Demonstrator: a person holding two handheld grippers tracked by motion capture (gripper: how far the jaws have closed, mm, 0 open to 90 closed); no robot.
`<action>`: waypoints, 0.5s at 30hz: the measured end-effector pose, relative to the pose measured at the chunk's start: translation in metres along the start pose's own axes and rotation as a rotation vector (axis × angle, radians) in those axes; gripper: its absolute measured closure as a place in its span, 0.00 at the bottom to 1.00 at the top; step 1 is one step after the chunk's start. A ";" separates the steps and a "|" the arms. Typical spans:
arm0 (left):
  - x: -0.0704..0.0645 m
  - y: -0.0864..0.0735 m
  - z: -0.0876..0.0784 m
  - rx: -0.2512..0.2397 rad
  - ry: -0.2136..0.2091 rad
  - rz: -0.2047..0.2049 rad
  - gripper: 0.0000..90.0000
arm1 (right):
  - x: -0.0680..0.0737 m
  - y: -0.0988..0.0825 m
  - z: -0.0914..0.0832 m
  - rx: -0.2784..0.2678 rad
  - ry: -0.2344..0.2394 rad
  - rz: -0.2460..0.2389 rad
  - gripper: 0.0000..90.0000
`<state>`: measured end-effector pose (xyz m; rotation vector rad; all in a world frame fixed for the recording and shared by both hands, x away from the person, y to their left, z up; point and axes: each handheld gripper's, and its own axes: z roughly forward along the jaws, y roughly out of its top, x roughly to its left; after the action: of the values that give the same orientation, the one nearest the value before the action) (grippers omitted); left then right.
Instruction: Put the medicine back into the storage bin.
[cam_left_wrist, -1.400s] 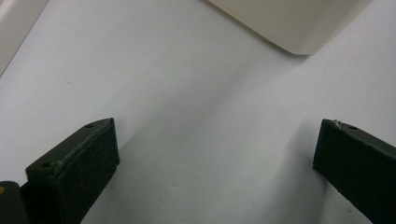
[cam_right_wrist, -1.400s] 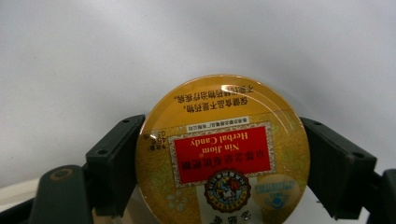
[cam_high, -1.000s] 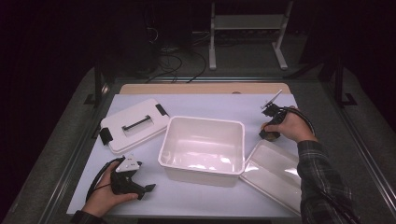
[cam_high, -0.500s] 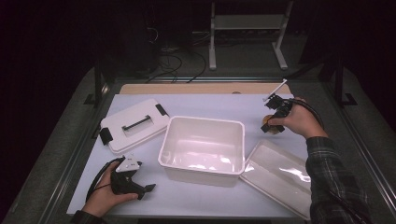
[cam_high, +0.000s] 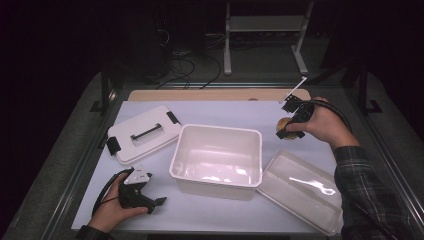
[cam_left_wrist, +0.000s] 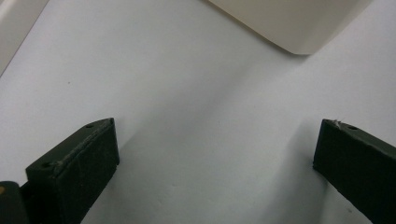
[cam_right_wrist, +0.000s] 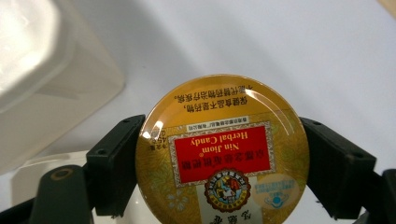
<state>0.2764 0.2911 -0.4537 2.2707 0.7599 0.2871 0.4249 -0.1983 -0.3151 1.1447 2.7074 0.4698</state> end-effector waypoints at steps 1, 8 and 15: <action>0.000 0.000 0.000 0.000 0.000 0.000 0.00 | 0.003 0.001 -0.003 -0.003 -0.001 -0.013 0.22; 0.000 0.000 0.000 0.001 0.000 0.000 0.00 | 0.022 0.009 -0.018 -0.024 0.023 -0.076 0.22; 0.000 0.000 0.000 0.001 -0.001 0.000 0.00 | 0.041 0.017 -0.029 -0.043 0.053 -0.128 0.22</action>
<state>0.2764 0.2912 -0.4536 2.2721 0.7595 0.2862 0.4000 -0.1641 -0.2829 0.9540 2.7796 0.5433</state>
